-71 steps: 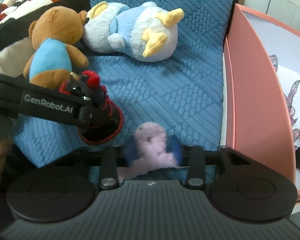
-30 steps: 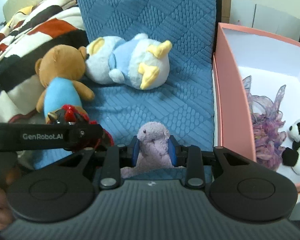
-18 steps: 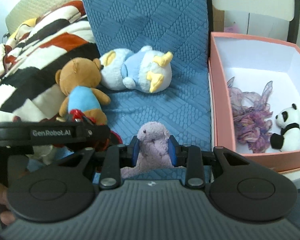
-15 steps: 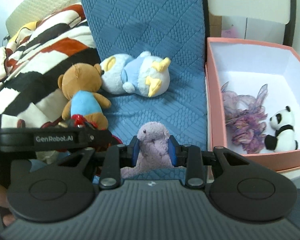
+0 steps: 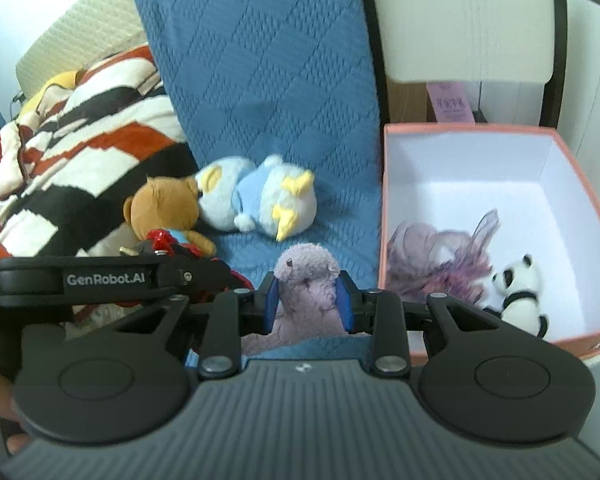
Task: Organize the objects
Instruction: 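Carry the red-black figure and pink mouse over the pink box with both tools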
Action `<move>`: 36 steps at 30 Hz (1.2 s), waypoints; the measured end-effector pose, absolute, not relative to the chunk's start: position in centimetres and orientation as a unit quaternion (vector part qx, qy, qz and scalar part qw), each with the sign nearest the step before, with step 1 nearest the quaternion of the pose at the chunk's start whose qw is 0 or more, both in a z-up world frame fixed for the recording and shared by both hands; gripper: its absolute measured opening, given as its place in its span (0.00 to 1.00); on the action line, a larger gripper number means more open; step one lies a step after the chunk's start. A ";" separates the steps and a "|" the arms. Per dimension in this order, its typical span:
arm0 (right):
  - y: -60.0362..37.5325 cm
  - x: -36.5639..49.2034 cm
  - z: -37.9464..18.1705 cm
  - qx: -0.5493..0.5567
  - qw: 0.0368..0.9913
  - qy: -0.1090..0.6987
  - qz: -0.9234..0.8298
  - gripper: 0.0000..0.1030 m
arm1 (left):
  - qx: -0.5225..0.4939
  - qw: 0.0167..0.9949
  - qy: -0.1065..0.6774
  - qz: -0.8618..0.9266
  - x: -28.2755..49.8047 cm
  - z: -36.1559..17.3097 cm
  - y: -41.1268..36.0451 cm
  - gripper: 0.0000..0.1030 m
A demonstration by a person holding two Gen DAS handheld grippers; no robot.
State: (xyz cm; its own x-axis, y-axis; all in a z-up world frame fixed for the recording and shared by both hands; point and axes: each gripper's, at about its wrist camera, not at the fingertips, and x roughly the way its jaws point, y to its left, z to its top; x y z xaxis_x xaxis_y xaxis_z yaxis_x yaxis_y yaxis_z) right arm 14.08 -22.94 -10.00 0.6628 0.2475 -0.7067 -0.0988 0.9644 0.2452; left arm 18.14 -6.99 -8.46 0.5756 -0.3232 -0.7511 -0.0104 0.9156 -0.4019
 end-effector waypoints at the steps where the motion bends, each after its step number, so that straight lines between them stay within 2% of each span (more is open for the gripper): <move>1: -23.3 14.2 -9.4 0.093 0.909 0.395 0.096 0.33 | -0.185 0.869 0.449 -0.093 18.4 -8.0 -7.4 0.62; 9: -26.3 15.1 -5.9 0.080 0.925 0.360 0.093 0.33 | -0.179 0.885 0.416 -0.108 20.0 -3.5 -11.1 0.62; 18: -30.2 15.9 -4.8 0.088 0.930 0.349 0.080 0.33 | -0.177 0.885 0.409 -0.132 22.4 -2.5 -15.4 0.62; 27: -34.8 17.2 -8.0 0.111 0.921 0.370 0.045 0.33 | -0.172 0.872 0.434 -0.150 25.3 -5.4 -19.6 0.62; 36: -39.5 19.4 -13.0 0.129 0.903 0.411 0.007 0.33 | -0.152 0.852 0.477 -0.150 28.8 -11.2 -23.5 0.62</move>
